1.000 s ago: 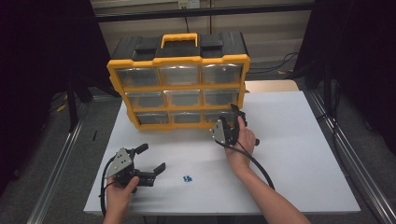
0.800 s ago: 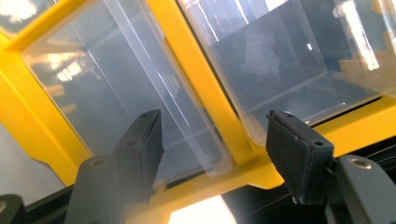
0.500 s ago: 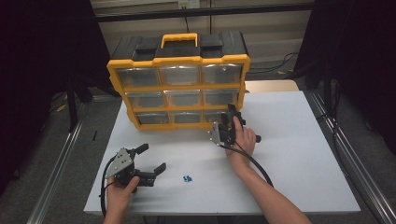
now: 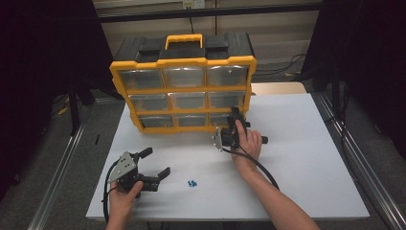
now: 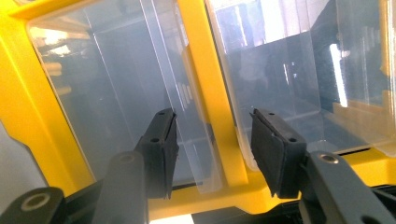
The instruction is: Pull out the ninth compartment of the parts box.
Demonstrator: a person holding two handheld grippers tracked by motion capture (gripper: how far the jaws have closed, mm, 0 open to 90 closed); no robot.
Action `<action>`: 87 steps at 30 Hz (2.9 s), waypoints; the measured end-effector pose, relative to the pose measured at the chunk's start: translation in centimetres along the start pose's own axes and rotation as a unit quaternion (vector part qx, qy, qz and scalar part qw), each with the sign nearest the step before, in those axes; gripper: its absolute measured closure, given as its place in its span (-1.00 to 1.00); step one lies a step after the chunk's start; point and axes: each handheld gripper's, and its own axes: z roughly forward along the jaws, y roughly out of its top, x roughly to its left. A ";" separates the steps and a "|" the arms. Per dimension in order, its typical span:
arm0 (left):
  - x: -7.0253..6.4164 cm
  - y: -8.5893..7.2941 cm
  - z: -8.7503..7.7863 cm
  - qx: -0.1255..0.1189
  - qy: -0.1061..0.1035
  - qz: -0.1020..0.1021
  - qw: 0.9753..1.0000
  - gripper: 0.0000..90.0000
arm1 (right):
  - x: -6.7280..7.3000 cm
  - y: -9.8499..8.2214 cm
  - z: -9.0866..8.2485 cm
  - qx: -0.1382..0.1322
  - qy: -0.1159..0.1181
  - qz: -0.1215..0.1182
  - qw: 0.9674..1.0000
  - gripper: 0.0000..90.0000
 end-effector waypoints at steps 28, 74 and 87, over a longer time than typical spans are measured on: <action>-0.1 0.0 -0.1 -0.003 0.003 -0.005 1.000 -0.97 | 0.2 -0.1 -2.5 -0.021 0.039 -0.060 0.997 0.72; -0.1 0.0 0.0 -0.008 -0.006 -0.005 1.000 -0.97 | 0.3 -0.6 -5.7 -0.035 0.034 -0.097 0.994 0.77; 0.0 0.1 -0.2 -0.009 -0.002 0.002 1.000 -0.97 | 0.4 -0.7 -6.3 -0.035 0.035 -0.095 0.994 0.77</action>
